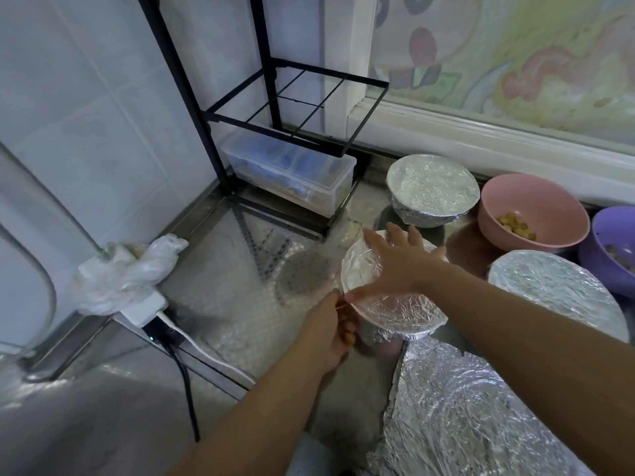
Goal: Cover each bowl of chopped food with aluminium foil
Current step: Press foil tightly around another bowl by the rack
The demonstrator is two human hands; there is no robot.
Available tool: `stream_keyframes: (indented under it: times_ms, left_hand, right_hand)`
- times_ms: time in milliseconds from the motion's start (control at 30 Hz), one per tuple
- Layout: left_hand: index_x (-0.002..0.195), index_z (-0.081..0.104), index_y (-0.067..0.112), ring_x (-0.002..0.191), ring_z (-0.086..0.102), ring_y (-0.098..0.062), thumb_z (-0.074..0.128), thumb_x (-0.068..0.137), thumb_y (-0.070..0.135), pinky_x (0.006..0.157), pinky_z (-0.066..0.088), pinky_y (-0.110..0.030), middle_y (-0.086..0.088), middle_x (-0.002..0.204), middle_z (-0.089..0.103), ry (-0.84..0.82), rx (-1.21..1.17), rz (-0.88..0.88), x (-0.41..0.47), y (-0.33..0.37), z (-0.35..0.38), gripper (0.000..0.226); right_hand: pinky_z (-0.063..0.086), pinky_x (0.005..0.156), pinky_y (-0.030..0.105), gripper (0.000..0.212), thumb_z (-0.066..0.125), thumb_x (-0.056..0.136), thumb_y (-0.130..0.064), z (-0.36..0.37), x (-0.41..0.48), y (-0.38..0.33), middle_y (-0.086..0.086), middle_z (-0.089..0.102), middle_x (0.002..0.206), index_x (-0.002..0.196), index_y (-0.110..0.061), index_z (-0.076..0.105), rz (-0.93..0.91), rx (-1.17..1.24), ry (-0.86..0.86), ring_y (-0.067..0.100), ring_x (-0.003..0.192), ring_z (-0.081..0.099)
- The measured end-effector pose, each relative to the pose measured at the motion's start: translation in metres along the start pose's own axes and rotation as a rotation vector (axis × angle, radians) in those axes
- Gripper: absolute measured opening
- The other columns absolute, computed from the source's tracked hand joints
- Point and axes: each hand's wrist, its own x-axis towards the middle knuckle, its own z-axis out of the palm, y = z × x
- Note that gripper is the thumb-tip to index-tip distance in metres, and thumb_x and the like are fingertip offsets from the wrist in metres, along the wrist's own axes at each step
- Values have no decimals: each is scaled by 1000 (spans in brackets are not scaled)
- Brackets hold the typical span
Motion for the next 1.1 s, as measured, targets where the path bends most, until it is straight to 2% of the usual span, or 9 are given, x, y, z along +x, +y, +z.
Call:
stream_keyframes:
  times_ms: [67, 167, 267, 367, 533, 733, 867, 967, 1100]
  left_hand:
    - [70, 56, 19, 38, 38, -5, 53, 101, 31, 38, 28, -16, 6, 54, 45, -94, -103, -61, -4, -1, -4, 34]
    - [68, 61, 15, 46, 52, -7, 61, 97, 29, 45, 45, -18, 5, 58, 51, -154, -211, -85, -3, -4, -11, 33]
    - [84, 63, 8, 51, 58, -10, 63, 97, 17, 52, 53, -22, -1, 63, 55, -105, -248, -32, -3, -9, -12, 16]
    - [97, 58, 11, 56, 58, -12, 57, 98, 8, 57, 54, -23, -4, 67, 59, -97, -235, 70, -1, -15, -11, 3]
    - [98, 63, 7, 72, 61, -19, 42, 96, -1, 80, 53, -31, -8, 76, 64, -213, -198, 128, -7, -17, -20, 23]
    - [120, 60, 0, 84, 69, -16, 49, 91, -18, 93, 54, -29, -9, 91, 72, -313, 72, 235, -2, -15, -33, 36]
    - [116, 63, -1, 98, 66, -27, 68, 87, -7, 100, 50, -41, -27, 112, 69, -288, 333, 381, 5, -10, -39, 30]
    - [115, 63, -8, 94, 65, -25, 70, 85, -6, 96, 52, -39, -23, 105, 70, -266, 459, 425, 8, 0, -40, 31]
    - [111, 66, -7, 86, 69, -17, 71, 86, -4, 80, 57, -24, -13, 97, 71, -285, 653, 423, 11, 19, -41, 26]
  right_hand:
    - [2, 108, 84, 142, 60, 46, -101, 1, 1, 0, -4, -23, 167, 155, -48, -14, -2, 3, 1, 40, 152, -20]
    - [3, 108, 84, 142, 60, 46, -101, 2, 2, 1, -4, -24, 167, 155, -48, -14, -2, 12, 3, 40, 152, -20]
    - [2, 107, 84, 142, 59, 45, -101, 2, 2, 1, -4, -24, 167, 155, -48, -14, -6, 14, 3, 40, 152, -20]
    - [2, 107, 85, 143, 59, 44, -101, 3, 3, 2, -4, -24, 167, 154, -49, -16, -6, 14, 6, 41, 152, -20]
    - [1, 107, 84, 143, 58, 44, -101, 2, 2, 1, -3, -25, 167, 155, -48, -16, -3, 11, -1, 40, 152, -22]
    - [0, 108, 83, 143, 57, 44, -102, 2, 2, 1, -4, -26, 167, 155, -48, -17, 1, 9, -10, 39, 152, -23]
    - [0, 108, 83, 143, 57, 45, -101, 3, 2, 1, -4, -26, 167, 155, -48, -16, 0, 10, -7, 39, 152, -22]
    - [0, 109, 83, 142, 58, 46, -101, 3, 2, 1, -3, -26, 166, 155, -48, -17, -1, 6, -9, 39, 152, -22]
    - [2, 108, 83, 142, 59, 46, -101, 4, 3, 1, -3, -25, 167, 155, -48, -16, -2, -3, -3, 40, 152, -20]
